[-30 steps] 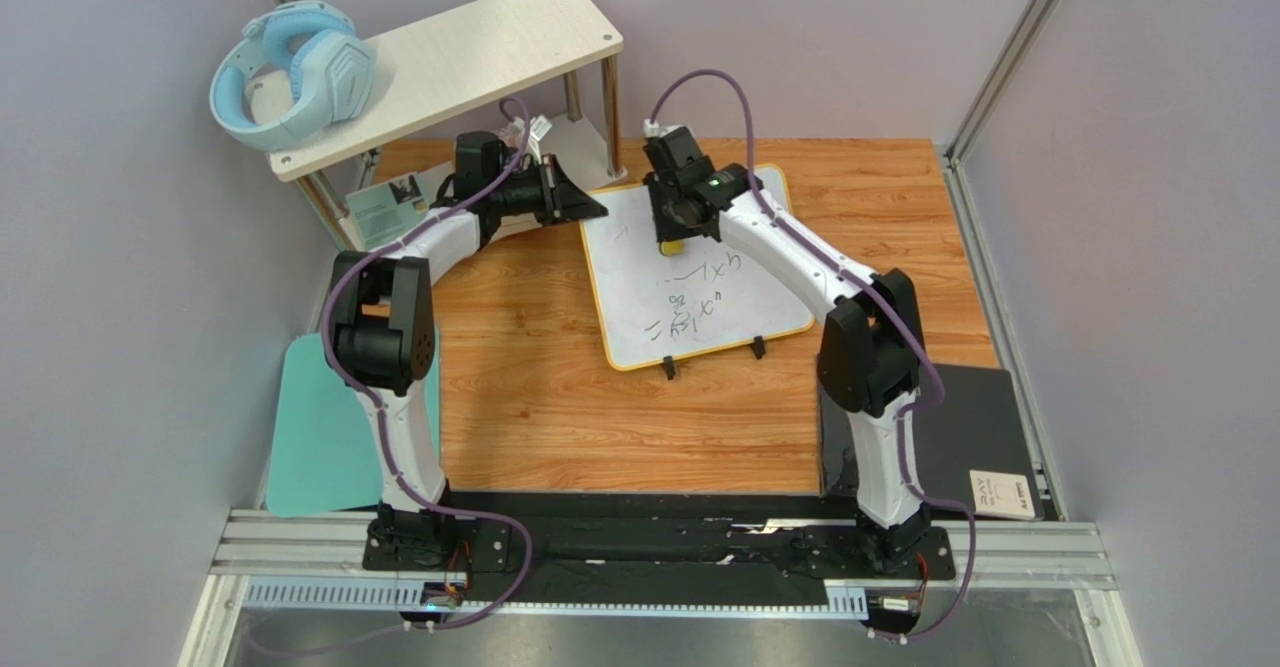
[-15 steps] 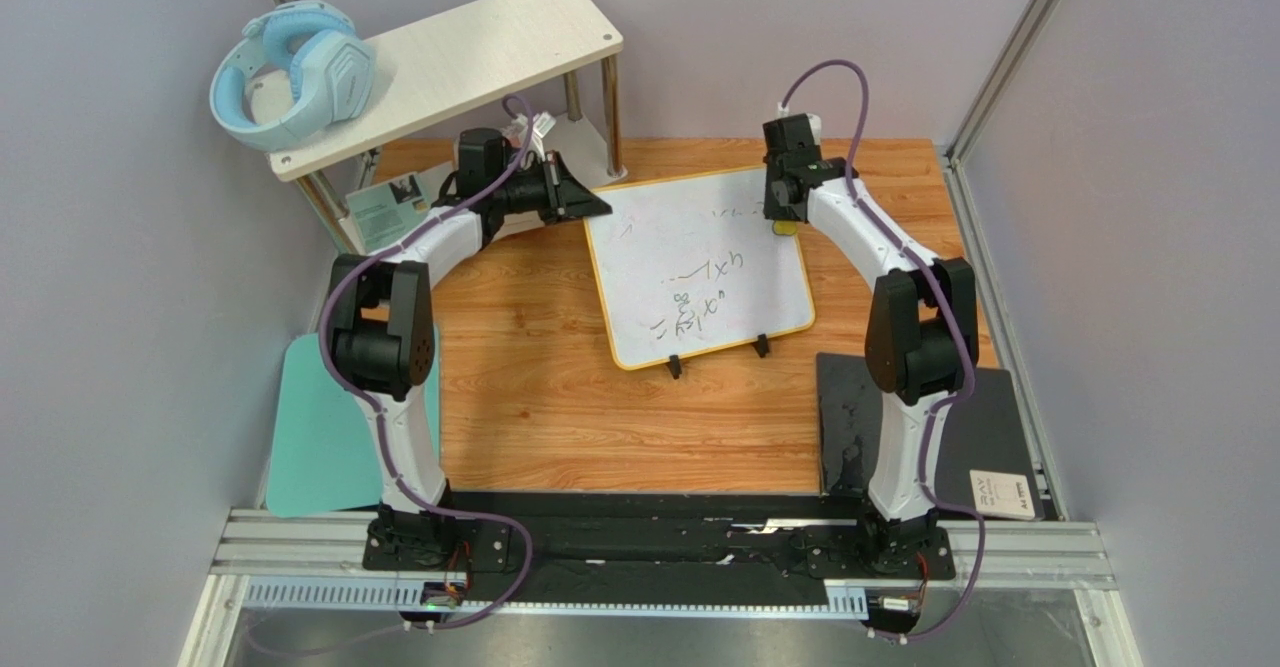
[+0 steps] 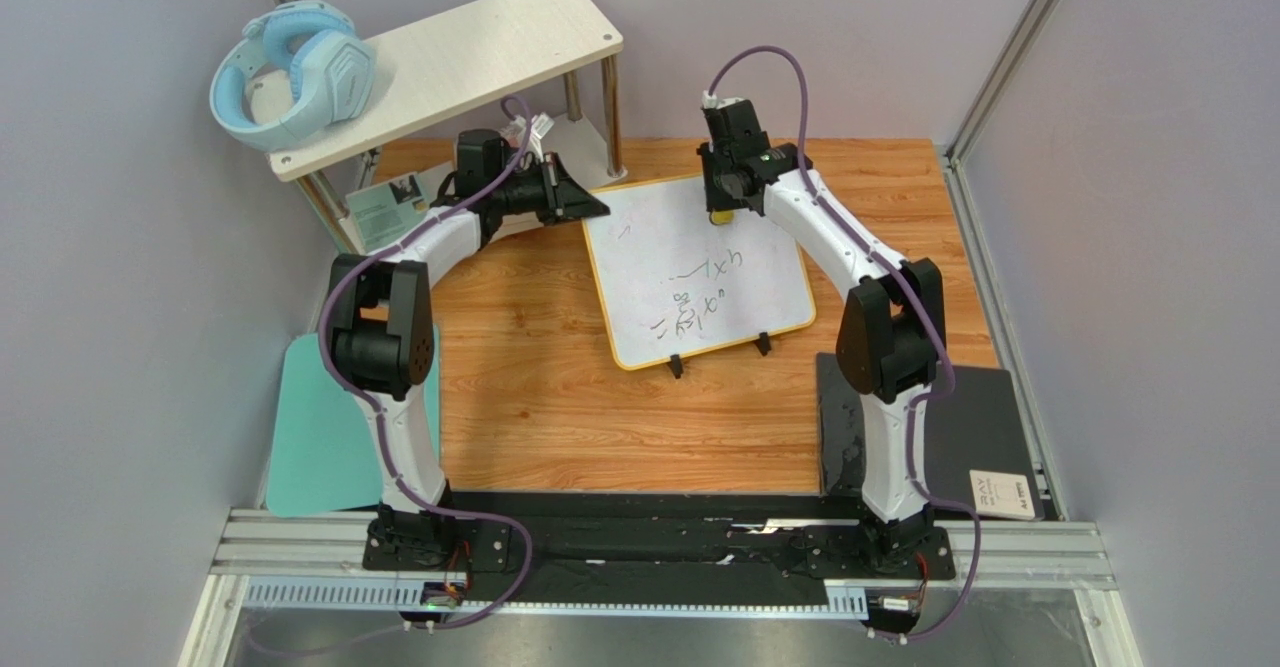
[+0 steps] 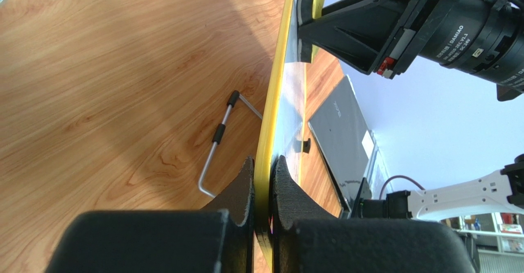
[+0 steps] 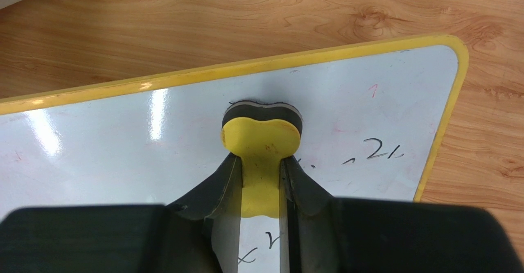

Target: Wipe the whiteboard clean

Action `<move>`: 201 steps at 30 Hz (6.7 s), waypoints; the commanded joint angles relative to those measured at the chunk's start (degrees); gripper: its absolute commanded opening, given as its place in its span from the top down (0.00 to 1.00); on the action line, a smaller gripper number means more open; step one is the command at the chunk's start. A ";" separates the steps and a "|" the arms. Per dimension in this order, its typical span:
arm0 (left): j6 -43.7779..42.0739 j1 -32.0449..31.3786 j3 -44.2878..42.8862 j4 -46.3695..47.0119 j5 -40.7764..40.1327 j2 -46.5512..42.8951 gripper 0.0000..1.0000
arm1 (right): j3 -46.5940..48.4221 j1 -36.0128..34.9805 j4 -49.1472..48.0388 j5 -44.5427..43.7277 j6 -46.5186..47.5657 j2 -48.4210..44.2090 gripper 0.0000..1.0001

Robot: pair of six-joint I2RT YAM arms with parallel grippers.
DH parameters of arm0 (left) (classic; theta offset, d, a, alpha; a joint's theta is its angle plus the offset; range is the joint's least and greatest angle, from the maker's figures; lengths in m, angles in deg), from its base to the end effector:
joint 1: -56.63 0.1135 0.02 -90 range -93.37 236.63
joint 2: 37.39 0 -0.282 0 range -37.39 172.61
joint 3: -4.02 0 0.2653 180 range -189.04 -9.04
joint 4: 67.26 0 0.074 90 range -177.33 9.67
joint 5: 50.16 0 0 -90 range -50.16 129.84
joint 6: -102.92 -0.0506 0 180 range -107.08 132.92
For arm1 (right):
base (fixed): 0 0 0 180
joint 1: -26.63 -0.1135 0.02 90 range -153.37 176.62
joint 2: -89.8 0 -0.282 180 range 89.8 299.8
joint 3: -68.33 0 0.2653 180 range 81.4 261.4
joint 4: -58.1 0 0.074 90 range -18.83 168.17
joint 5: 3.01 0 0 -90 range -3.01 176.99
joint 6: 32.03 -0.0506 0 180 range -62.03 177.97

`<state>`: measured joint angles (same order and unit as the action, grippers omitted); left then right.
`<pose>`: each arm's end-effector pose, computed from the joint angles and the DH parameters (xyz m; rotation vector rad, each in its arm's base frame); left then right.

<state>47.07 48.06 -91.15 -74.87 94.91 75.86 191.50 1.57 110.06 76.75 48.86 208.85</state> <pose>0.4648 -0.1120 0.2456 0.1960 2.0911 -1.4260 0.4609 0.2056 0.2873 -0.2496 2.3763 0.0659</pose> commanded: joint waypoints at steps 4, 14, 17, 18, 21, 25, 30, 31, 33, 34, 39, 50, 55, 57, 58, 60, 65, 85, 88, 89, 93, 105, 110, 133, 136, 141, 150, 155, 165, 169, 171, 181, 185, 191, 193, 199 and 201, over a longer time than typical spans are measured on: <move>-14.38 0.14 0.02 3.69 -7.61 -0.75 1.00 | 2.23 2.20 -3.30 0.41 -5.31 6.73 1.00; -14.81 0.14 0.02 3.34 -7.78 -0.93 1.00 | -9.20 11.52 -9.01 -5.66 -8.56 -0.21 1.00; -14.90 0.14 0.10 3.25 -7.87 -0.93 1.00 | -10.00 12.23 -10.59 -6.20 -8.30 -1.18 1.00; -14.90 0.14 0.10 3.25 -7.78 -0.93 1.00 | -9.82 12.31 -10.68 -6.28 -8.30 -1.18 1.00; -14.99 0.14 0.19 3.07 -7.78 -0.93 1.00 | -9.73 12.05 -11.73 -2.69 -8.21 -1.27 1.00; -15.08 0.14 0.10 2.90 -7.78 -0.93 1.00 | -10.96 8.82 -13.49 1.27 -6.72 -2.93 1.00; -14.90 0.14 0.28 3.16 -7.78 -0.84 1.00 | -14.82 2.31 -11.30 1.45 -4.44 -5.83 1.00; -14.73 0.14 0.19 3.16 -7.78 -0.67 1.00 | -17.01 1.25 -10.69 0.41 -4.17 -6.80 1.00; -14.47 0.14 0.19 3.33 -7.70 -0.58 1.00 | -19.48 -1.12 -8.94 -0.22 -3.64 -8.20 1.00; -14.38 0.14 0.10 3.34 -7.61 -0.49 1.00 | -20.71 -1.92 -7.88 -2.31 -4.08 -8.65 1.00; -14.29 0.14 0.02 3.33 -7.26 -0.40 1.00 | -33.54 -4.55 -11.28 -1.63 -7.24 -14.70 1.00; -13.85 -0.12 0.10 3.69 -6.99 -0.22 1.00 | -22.40 -20.46 -6.56 -3.91 0.57 -6.38 1.00; -14.11 -0.12 -0.07 3.25 -6.90 -0.31 1.00 | -20.19 -22.23 -4.97 -8.28 -0.73 -3.12 1.00; -14.20 -0.12 -0.16 3.07 -7.08 -0.40 1.00 | -21.33 -19.87 -4.97 -9.62 -3.62 -3.38 1.00; -14.29 -0.12 -0.25 2.90 -7.08 -0.49 1.00 | -22.12 -18.64 -5.23 -9.80 -4.60 -3.81 1.00; -14.20 -0.12 -0.16 2.90 -6.99 -0.49 1.00 | -25.11 -14.34 -6.37 -9.89 -6.70 -5.21 1.00; -14.46 -0.12 -0.25 2.72 -7.26 -0.40 1.00 | -28.27 -5.80 -7.52 -13.31 -8.39 -7.68 1.00; -15.25 -0.12 -0.34 1.84 -7.70 -0.58 1.00 | -33.90 -6.40 -16.04 -9.62 -3.64 -13.75 1.00; -15.08 -0.12 -0.25 1.93 -7.70 -0.49 1.00 | -32.77 -7.37 -17.62 -9.45 -5.04 -13.49 1.00; -14.99 -0.12 -0.25 1.84 -7.52 -0.58 1.00 | -31.11 -7.37 -17.80 -9.62 -5.22 -12.70 1.00; -15.43 -0.12 -0.51 1.32 -7.52 -0.93 1.00 | -26.80 -6.50 -17.98 -12.77 -5.40 -10.24 1.00; -15.69 -0.12 -0.43 1.14 -7.78 -0.84 1.00 | -22.82 0.63 -17.62 -8.33 -3.74 -7.86 1.00; -15.52 -0.12 -0.16 1.40 -7.70 -0.84 1.00 | -31.32 -3.05 -20.68 -2.08 0.30 -11.19 1.00; -16.22 -0.12 -0.25 0.35 -8.05 -1.72 1.00 | -42.16 -18.28 -18.50 -17.26 -8.11 -11.99 1.00; -16.84 -0.12 -0.51 -0.53 -8.31 -1.81 1.00 | -45.93 -14.15 -22.00 -17.71 -10.23 -14.88 1.00; -17.10 -0.12 -0.51 -0.80 -8.66 -1.98 1.00 | -49.46 -8.17 -24.48 -21.30 -10.67 -18.93 1.00; -17.10 -0.12 -0.42 -0.80 -8.49 -1.89 1.00 | -47.18 -3.33 -23.25 -16.24 -8.92 -18.32 1.00; -17.10 -0.12 -0.34 -0.97 -8.49 -1.89 1.00 | -47.26 -5.95 -24.30 -6.65 -5.93 -18.67 1.00; -16.93 -0.12 -0.42 -0.71 -8.31 -1.98 1.00 | -42.88 -8.96 -24.22 -8.39 -5.40 -15.86 1.00; -17.28 -0.12 -0.60 -1.15 -8.40 -1.98 1.00 | -37.17 -6.15 -23.52 -10.23 -4.78 -13.49 1.00; -17.28 -0.12 -0.60 -1.23 -8.40 -1.98 1.00 | -34.53 -3.95 -22.99 -9.63 -4.43 -12.09 1.00; -17.72 -0.21 -0.69 -1.50 -8.40 -1.72 1.00 | -25.03 -2.36 -22.37 -7.52 -2.76 -11.11 1.00; -17.72 -0.12 -0.60 -1.59 -8.40 -1.89 1.00 | -26.16 -2.45 -22.20 -5.07 -2.76 -12.08 1.00; -17.63 -0.12 -0.69 -1.59 -8.40 -1.89 1.00 | -35.98 -6.40 -20.44 -7.59 -2.59 -16.37 1.00; -17.54 -0.12 -0.69 -1.41 -8.14 -1.89 1.00 | -38.72 -8.15 -20.52 -9.44 -2.50 -17.61 1.00; -17.01 -0.12 -0.42 -0.80 -7.96 -1.54 1.00 | -45.24 -9.92 -23.86 -7.88 -3.46 -18.94 1.00; -17.01 -0.21 -0.51 -0.71 -7.96 -1.46 1.00 | -44.72 -11.49 -24.48 -6.82 -3.03 -18.50 1.00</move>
<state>39.84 47.84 -91.17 -77.54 94.64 74.90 147.40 -8.23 88.77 67.11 46.22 190.62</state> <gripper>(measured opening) 0.049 0.238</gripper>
